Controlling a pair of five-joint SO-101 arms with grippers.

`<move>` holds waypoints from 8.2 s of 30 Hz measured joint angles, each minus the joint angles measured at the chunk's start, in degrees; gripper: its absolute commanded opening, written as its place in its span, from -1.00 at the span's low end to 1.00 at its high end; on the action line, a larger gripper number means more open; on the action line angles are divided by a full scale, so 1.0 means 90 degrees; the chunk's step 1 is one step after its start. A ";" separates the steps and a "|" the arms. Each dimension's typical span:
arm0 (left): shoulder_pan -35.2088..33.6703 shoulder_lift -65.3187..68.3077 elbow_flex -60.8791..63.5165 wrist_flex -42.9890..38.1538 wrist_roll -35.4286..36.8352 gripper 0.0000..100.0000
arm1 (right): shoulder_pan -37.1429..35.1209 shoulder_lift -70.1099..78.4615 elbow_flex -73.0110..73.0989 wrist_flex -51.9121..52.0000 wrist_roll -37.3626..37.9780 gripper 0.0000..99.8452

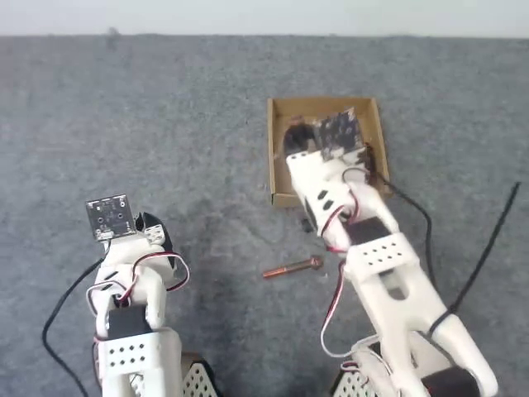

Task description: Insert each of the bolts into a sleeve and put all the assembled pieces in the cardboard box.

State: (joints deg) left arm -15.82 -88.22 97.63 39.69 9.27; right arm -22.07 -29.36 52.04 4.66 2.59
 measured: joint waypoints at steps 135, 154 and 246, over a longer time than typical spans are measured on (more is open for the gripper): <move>0.0127 0.0000 0.0000 -0.0059 -0.0410 -0.95 | 0.0029 0.4855 -0.5294 0.8332 0.4073 -0.98; 0.0127 0.0000 0.0000 -0.0059 -0.0410 -0.96 | 0.2794 0.4855 -0.6896 0.9963 0.1397 -0.99; 0.6027 0.8166 -0.5089 0.0899 -0.2637 -0.70 | 0.5255 0.3438 -0.1563 0.4161 -0.0518 -0.99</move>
State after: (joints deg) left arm 38.42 -14.73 51.82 47.78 -14.46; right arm 25.23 1.58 37.98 42.11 -2.07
